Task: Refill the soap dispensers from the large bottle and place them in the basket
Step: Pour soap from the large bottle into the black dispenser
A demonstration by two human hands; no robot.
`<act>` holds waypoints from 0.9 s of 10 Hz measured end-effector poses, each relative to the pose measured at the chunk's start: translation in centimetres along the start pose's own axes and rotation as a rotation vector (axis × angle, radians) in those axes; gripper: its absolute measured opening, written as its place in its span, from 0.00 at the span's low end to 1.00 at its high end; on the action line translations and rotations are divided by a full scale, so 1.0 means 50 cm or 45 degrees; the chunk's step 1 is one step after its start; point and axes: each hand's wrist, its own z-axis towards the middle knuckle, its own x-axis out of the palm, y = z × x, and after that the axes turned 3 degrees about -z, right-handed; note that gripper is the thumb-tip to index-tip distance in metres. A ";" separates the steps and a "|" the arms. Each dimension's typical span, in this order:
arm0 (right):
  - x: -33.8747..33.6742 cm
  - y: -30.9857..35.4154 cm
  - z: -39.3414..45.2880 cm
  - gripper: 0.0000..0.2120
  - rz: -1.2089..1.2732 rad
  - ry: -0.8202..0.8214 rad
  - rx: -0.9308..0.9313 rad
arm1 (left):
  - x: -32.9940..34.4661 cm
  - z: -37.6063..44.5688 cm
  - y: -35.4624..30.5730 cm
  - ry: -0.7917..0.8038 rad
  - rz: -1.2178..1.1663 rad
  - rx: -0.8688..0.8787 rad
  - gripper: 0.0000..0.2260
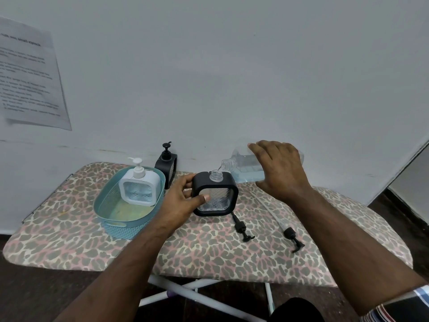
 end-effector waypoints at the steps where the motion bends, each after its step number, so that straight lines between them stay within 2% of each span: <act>1: 0.001 0.000 0.000 0.46 0.000 -0.002 0.001 | 0.000 0.000 -0.002 -0.001 0.001 -0.002 0.35; 4: 0.000 -0.002 0.001 0.46 -0.010 0.008 -0.002 | 0.000 -0.002 -0.003 0.006 -0.023 -0.009 0.29; 9: 0.002 -0.001 0.003 0.46 -0.017 0.028 0.004 | 0.002 -0.012 -0.015 0.037 -0.100 -0.018 0.27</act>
